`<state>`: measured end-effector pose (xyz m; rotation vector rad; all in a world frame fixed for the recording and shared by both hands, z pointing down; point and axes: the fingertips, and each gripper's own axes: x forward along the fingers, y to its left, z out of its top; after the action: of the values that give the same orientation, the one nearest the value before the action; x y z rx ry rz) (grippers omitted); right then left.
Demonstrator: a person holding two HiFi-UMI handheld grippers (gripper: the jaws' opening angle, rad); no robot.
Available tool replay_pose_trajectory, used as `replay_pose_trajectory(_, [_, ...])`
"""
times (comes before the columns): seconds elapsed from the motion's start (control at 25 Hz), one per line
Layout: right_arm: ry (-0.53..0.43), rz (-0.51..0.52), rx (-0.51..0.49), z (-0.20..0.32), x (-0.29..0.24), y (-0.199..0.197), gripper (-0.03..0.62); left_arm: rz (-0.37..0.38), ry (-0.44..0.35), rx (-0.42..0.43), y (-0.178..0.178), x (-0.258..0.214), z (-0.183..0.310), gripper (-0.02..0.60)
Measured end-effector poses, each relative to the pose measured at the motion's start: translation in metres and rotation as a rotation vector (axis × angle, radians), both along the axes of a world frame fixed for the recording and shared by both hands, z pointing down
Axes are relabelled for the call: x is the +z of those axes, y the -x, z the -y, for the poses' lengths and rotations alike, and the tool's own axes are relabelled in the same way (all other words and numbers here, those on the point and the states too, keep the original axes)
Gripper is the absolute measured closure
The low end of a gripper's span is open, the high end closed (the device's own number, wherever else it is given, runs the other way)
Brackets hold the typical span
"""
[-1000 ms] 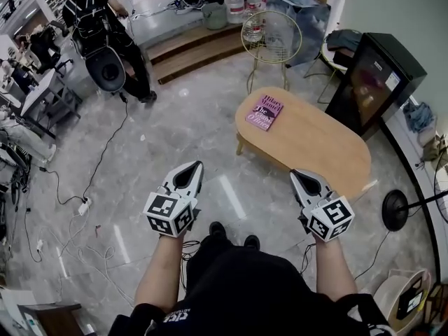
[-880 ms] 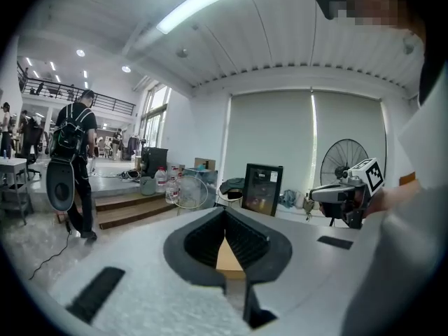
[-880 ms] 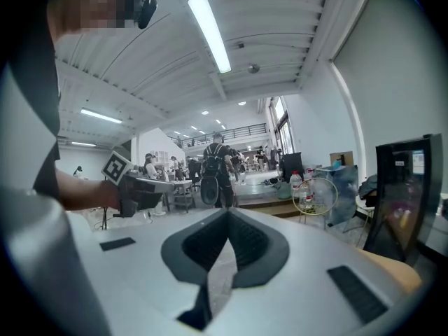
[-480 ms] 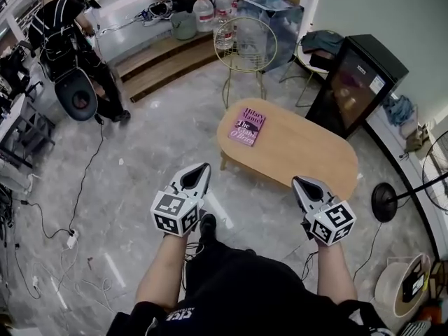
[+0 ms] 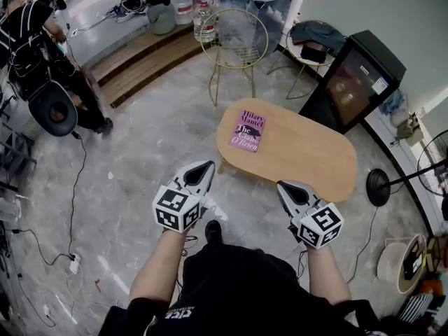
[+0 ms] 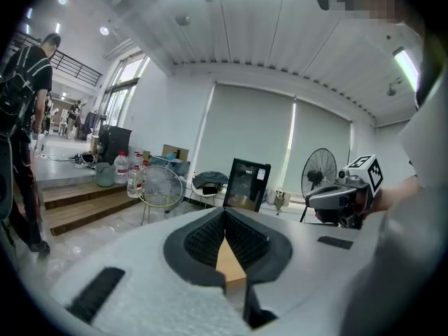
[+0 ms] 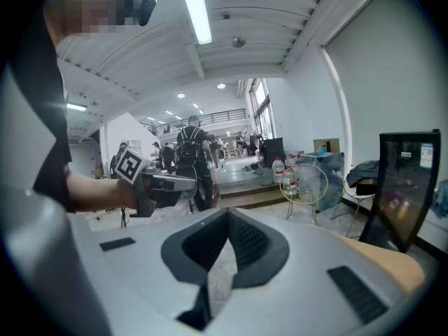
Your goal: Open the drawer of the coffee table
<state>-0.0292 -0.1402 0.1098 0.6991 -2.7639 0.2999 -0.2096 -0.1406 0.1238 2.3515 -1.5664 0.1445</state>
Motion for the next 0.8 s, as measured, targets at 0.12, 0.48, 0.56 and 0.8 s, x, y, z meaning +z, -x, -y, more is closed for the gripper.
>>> replay_pose_trajectory(0.12, [0.017,-0.012,0.022,-0.006,0.011,0.021,0.589,-0.002,0.021,0.054,0.012,0.011,0.012,0.58])
replay_pose_trajectory(0.48, [0.081,-0.017,0.175,-0.033,0.046,-0.007,0.589,0.024,0.026,0.233,-0.023,0.022,0.024,0.58])
replay_pose_trajectory(0.56, [0.077,-0.008,0.207,-0.037,0.044,-0.024,0.589,0.02,0.0,0.255,-0.038,0.015,0.022,0.58])
replay_pose_trajectory(0.8, [0.059,0.063,0.287,-0.057,0.03,-0.067,0.589,0.052,-0.013,0.301,-0.098,0.006,0.0,0.58])
